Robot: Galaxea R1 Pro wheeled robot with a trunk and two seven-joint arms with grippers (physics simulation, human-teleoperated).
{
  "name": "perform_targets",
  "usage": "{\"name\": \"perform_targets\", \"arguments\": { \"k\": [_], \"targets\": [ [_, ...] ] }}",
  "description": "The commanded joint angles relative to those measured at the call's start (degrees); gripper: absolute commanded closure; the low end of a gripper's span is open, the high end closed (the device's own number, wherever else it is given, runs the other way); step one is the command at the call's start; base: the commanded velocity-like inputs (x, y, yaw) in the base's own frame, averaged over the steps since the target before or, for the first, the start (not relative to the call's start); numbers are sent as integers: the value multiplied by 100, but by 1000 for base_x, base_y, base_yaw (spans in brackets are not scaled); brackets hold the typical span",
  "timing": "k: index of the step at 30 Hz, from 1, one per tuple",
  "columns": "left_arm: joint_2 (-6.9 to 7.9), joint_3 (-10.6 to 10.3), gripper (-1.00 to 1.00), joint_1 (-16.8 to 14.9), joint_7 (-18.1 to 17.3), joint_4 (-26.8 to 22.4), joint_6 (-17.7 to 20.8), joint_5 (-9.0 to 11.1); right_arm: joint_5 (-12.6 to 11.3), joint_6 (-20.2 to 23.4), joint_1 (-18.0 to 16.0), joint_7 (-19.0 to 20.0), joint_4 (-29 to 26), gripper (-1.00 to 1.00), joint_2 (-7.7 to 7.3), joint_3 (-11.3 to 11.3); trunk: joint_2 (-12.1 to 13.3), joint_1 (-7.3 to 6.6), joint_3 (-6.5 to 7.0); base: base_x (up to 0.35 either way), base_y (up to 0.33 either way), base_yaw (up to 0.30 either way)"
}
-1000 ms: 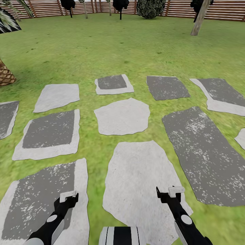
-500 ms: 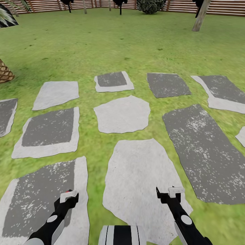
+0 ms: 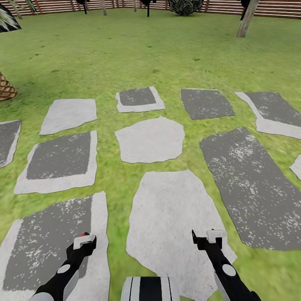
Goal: Pick up the pesticide atomizer in the garden and spray insectifuge to fully cover both potted plants in the garden.
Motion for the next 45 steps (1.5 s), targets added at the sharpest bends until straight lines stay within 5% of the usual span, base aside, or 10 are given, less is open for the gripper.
{"name": "perform_targets", "arguments": {
  "k": [1, 32, 33, 45],
  "targets": [
    [0, 12, -100, -2, 3, 6, -19, 5, 23, -15, -2, -2, 3, -100, -1, -1, -1, -1, -3, 21, 0, 0],
    [0, 28, -100, -2, 3, 6, -17, 5, 28, -15, -2, -2, 3, -100, -1, 0, -1, -1, -3, 24, 4, 0],
    [0, 27, 100, -3, 3, 6, -17, 5, 27, -15, -2, -2, 3, -100, -1, 0, -1, -1, -3, 0, 0, 0],
    [0, 36, 100, -4, 3, -2, -24, 5, 25, -15, -2, -2, 3, -100, -1, -4, -1, -1, -3, 0, 0, 0]
  ]
}}
